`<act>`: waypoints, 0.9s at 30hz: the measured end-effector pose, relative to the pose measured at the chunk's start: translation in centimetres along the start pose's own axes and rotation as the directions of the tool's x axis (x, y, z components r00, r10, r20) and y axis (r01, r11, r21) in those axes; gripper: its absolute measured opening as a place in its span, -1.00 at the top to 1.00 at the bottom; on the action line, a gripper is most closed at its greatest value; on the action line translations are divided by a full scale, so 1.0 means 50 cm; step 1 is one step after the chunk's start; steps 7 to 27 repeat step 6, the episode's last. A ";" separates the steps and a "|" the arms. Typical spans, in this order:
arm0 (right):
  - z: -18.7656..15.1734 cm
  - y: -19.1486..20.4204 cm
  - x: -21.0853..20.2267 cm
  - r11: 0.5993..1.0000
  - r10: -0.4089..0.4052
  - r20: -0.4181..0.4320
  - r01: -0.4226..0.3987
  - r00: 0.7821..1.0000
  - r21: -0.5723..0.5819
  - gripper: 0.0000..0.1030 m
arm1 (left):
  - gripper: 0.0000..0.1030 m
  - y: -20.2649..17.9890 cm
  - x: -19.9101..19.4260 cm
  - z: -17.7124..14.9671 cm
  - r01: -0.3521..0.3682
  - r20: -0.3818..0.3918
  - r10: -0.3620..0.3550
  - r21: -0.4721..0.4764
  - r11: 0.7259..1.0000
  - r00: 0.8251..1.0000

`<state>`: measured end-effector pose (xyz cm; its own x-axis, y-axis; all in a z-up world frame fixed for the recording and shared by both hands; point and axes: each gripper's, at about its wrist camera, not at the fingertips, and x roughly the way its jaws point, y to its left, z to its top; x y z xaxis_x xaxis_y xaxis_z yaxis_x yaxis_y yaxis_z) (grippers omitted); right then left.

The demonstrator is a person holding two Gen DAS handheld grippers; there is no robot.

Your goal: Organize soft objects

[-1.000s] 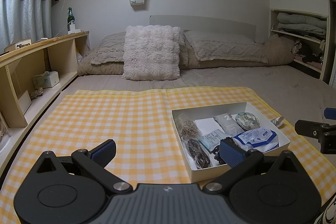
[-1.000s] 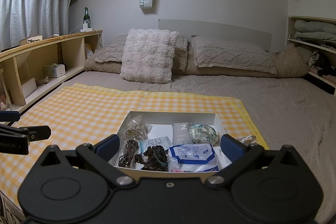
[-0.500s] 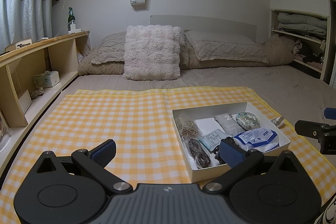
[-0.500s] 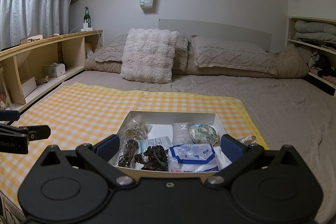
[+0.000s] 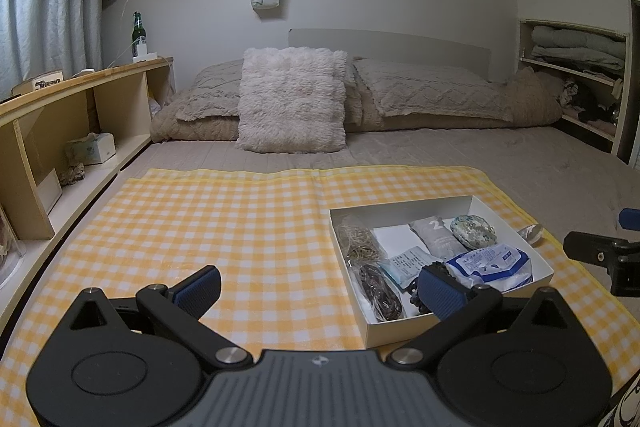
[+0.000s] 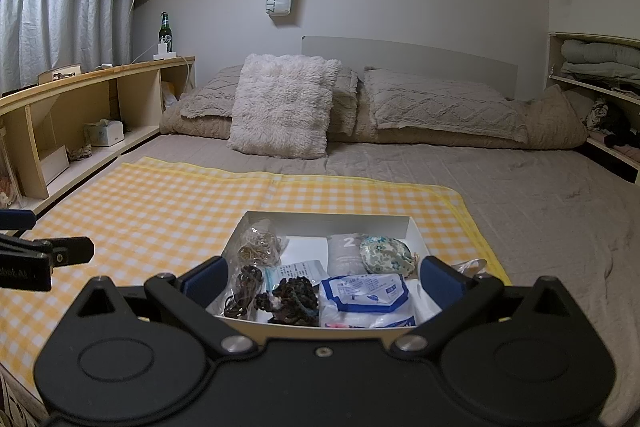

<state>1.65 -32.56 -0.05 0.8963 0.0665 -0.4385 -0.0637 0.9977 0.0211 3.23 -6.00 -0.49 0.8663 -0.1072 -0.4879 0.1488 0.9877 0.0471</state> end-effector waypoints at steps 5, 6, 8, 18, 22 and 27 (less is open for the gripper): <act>0.000 0.000 0.000 1.000 0.000 0.000 0.000 1.000 0.000 -1.00 | -1.00 -0.004 -0.003 0.001 -0.005 -0.002 0.005 -0.012 1.000 1.000; 0.000 0.000 0.000 1.000 0.000 0.000 0.000 1.000 0.000 -1.00 | -1.00 -0.004 -0.003 0.001 -0.006 -0.002 0.006 -0.015 1.000 1.000; 0.000 0.000 0.000 1.000 0.000 0.000 0.000 1.000 0.000 -1.00 | -1.00 -0.004 -0.003 0.001 -0.006 -0.002 0.006 -0.015 1.000 1.000; 0.000 0.000 0.000 1.000 0.000 0.000 0.000 1.000 0.000 -1.00 | -1.00 -0.004 -0.003 0.001 -0.006 -0.002 0.006 -0.015 1.000 1.000; 0.000 0.000 0.000 1.000 0.000 0.000 0.000 1.000 0.000 -1.00 | -1.00 -0.004 -0.003 0.001 -0.006 -0.002 0.006 -0.015 1.000 1.000; 0.000 0.000 0.000 1.000 0.000 0.000 0.000 1.000 0.000 -1.00 | -1.00 -0.004 -0.003 0.001 -0.006 -0.002 0.006 -0.015 1.000 1.000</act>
